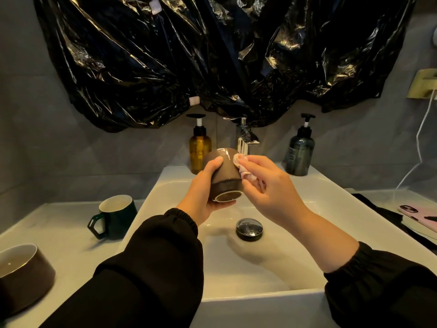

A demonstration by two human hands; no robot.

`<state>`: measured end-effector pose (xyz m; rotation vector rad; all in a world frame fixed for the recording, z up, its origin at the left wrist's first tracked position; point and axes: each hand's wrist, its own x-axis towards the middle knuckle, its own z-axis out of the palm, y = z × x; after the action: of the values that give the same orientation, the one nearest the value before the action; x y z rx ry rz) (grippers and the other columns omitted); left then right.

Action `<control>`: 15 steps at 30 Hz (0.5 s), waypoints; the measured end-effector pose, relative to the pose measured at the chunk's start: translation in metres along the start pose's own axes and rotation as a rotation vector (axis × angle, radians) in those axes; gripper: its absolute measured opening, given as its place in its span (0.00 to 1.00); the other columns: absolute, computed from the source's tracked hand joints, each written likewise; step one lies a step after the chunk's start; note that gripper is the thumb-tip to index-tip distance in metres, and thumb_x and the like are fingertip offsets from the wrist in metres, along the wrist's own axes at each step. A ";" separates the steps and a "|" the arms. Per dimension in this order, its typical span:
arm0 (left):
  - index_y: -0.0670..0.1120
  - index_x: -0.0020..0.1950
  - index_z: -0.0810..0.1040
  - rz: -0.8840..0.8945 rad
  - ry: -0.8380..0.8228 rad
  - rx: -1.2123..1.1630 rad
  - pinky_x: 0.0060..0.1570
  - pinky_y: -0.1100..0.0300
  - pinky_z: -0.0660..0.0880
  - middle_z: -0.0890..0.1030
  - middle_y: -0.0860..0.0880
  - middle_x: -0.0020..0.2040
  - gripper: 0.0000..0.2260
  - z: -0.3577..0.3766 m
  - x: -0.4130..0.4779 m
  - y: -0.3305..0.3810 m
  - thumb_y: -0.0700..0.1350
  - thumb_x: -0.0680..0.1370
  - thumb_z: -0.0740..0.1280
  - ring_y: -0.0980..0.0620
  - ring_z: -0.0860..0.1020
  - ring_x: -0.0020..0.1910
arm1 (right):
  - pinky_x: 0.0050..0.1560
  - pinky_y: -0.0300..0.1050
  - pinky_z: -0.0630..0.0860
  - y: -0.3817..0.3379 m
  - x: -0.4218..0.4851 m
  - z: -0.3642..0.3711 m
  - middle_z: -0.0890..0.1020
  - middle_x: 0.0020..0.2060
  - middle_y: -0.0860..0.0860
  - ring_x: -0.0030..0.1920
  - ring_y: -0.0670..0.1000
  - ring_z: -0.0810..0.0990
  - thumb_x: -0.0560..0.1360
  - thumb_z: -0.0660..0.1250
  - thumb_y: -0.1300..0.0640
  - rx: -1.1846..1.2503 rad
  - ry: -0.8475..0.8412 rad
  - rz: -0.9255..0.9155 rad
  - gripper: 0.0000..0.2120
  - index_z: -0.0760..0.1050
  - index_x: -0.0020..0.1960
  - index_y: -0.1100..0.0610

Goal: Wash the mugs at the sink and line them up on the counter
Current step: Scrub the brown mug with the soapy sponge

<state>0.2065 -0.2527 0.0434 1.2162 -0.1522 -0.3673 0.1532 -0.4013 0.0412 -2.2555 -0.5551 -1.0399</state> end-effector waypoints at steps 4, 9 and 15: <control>0.49 0.67 0.67 -0.001 -0.016 0.031 0.50 0.47 0.78 0.78 0.42 0.57 0.26 0.001 -0.001 0.000 0.59 0.74 0.66 0.42 0.79 0.54 | 0.54 0.32 0.73 0.007 0.007 -0.004 0.81 0.53 0.53 0.53 0.46 0.77 0.77 0.65 0.64 -0.035 0.167 -0.034 0.12 0.80 0.59 0.59; 0.51 0.68 0.66 0.022 -0.066 0.087 0.52 0.47 0.78 0.78 0.44 0.59 0.24 0.010 -0.001 -0.002 0.58 0.75 0.65 0.42 0.79 0.55 | 0.41 0.28 0.71 0.018 0.018 -0.026 0.82 0.47 0.56 0.46 0.49 0.78 0.77 0.61 0.65 0.164 0.448 0.589 0.12 0.81 0.55 0.62; 0.50 0.68 0.67 0.099 -0.012 0.068 0.48 0.48 0.80 0.79 0.45 0.58 0.26 0.006 0.001 -0.001 0.58 0.73 0.67 0.44 0.80 0.54 | 0.51 0.54 0.79 0.018 0.017 -0.016 0.83 0.43 0.59 0.45 0.54 0.82 0.77 0.66 0.53 0.650 0.047 0.913 0.13 0.80 0.49 0.64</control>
<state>0.2057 -0.2590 0.0443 1.2682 -0.2364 -0.2851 0.1650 -0.4233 0.0569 -1.5877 0.1714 -0.3539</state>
